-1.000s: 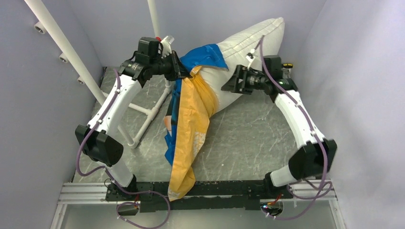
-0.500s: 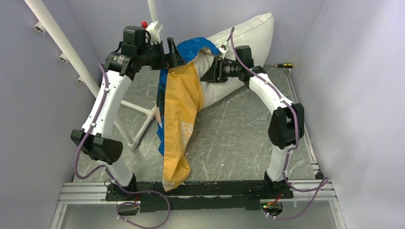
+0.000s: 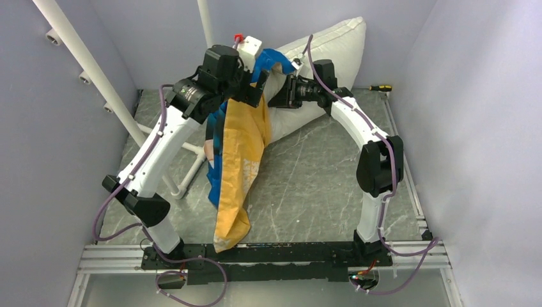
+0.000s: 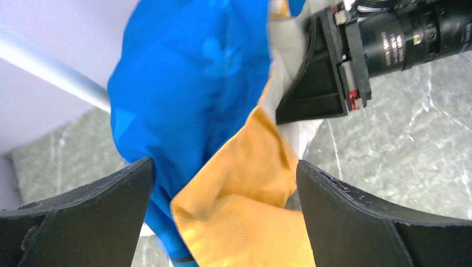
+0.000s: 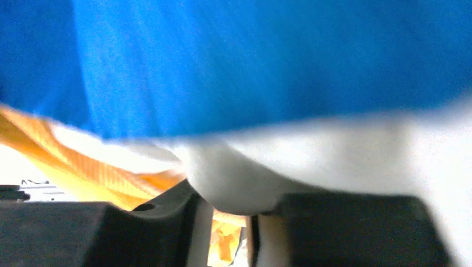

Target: Put the pillow into the pillowcase

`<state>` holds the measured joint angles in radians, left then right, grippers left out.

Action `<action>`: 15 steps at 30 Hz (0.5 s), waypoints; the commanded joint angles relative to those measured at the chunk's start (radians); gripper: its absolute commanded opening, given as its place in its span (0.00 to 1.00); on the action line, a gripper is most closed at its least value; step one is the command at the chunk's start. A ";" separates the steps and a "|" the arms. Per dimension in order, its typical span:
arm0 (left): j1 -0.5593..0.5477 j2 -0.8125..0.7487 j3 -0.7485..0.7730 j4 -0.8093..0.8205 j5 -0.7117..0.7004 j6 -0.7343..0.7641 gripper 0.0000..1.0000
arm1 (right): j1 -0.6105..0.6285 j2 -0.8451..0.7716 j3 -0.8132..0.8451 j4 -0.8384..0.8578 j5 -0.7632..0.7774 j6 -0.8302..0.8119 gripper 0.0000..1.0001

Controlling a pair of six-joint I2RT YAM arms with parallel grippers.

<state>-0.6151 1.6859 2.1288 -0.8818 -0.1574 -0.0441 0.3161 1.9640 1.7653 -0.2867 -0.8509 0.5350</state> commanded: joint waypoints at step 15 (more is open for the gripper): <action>-0.025 0.182 0.287 -0.038 -0.196 0.288 0.99 | 0.014 0.001 0.013 0.186 -0.009 0.074 0.12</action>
<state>-0.6979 1.8343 2.3539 -0.8330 -0.3336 0.2497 0.3286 1.9640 1.7599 -0.2077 -0.8570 0.5999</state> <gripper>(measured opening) 0.995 0.124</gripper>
